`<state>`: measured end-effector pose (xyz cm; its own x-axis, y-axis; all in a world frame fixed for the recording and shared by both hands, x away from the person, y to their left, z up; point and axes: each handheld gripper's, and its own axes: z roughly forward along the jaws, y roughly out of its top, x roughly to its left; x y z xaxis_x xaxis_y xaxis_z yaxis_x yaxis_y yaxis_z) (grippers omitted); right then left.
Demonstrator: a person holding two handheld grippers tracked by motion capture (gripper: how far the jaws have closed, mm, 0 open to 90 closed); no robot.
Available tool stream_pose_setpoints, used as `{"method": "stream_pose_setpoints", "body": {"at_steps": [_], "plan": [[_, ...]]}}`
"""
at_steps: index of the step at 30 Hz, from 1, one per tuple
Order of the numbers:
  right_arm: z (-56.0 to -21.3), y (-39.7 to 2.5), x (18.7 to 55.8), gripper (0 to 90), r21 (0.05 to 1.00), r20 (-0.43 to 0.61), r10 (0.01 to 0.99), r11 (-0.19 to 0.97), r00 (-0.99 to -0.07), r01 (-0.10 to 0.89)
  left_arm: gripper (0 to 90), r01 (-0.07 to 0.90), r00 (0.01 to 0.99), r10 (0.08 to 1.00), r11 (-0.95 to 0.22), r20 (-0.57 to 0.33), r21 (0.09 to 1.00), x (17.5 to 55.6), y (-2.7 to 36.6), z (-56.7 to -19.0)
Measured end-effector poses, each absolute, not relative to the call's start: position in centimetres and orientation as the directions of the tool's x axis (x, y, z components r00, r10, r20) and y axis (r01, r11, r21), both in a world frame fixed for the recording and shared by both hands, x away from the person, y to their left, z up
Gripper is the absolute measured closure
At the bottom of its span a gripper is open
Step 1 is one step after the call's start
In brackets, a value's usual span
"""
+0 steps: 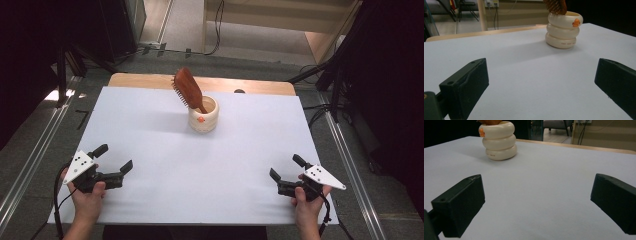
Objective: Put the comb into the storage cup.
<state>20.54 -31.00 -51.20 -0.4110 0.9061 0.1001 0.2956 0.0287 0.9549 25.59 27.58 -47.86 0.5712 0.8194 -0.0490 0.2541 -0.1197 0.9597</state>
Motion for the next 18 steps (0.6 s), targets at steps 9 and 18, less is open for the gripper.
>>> {"method": "stream_pose_setpoints", "body": {"at_steps": [9,18], "plan": [[-51.2,-31.0,20.6,0.0,0.955,0.099,0.906,0.029,-0.411,0.295,0.0,0.262,0.563,0.826,-0.130,-0.042,0.956,24.8,29.1,-48.0],[-51.2,-31.0,20.6,0.0,0.955,0.100,0.907,0.027,-0.409,0.295,0.0,0.262,0.544,0.838,-0.127,-0.038,0.957,24.2,30.6,-47.9]]}}
